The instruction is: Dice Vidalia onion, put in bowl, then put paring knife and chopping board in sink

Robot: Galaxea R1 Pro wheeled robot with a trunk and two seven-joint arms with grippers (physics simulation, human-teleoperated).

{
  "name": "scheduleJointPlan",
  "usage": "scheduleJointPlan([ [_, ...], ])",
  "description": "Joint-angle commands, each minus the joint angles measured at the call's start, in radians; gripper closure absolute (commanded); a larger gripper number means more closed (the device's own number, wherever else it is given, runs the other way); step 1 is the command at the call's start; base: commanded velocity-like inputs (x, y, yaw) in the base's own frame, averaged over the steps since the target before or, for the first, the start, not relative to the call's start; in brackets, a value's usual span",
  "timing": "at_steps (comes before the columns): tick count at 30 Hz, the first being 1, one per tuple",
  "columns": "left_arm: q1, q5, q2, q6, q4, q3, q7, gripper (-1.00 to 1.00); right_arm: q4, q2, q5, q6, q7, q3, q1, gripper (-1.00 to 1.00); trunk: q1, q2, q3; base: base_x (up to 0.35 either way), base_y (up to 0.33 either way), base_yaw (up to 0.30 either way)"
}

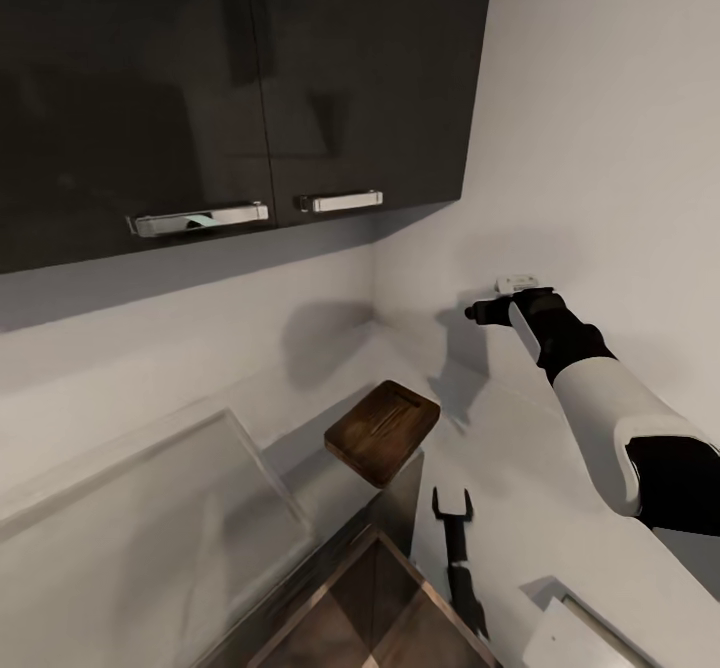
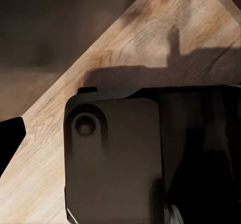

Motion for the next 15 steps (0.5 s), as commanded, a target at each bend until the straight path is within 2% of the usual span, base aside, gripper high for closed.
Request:
scheduleJointPlan([
  [1, 0.000, -0.010, -0.001, -0.002, -0.001, 0.004, 0.002, -1.00, -0.001, -0.001, 0.001, 0.005, 0.003, 0.006, -0.001, -1.00, 0.001, -0.002, -0.002, 0.052, 0.006, 0.000],
  [11, 0.000, -0.010, -0.001, -0.002, 0.010, 0.004, 0.002, -1.00, -0.001, 0.000, 0.000, 0.005, 0.003, 0.006, -0.001, -1.00, 0.001, -0.002, -0.002, 0.010, 0.001, 0.000],
  [15, 0.000, -0.010, -0.001, -0.001, 0.011, 0.004, 0.002, -1.00, -0.001, 0.001, 0.000, 0.006, 0.003, 0.006, -0.001, -1.00, 0.001, -0.002, -0.002, 0.092, -0.038, 0.000],
])
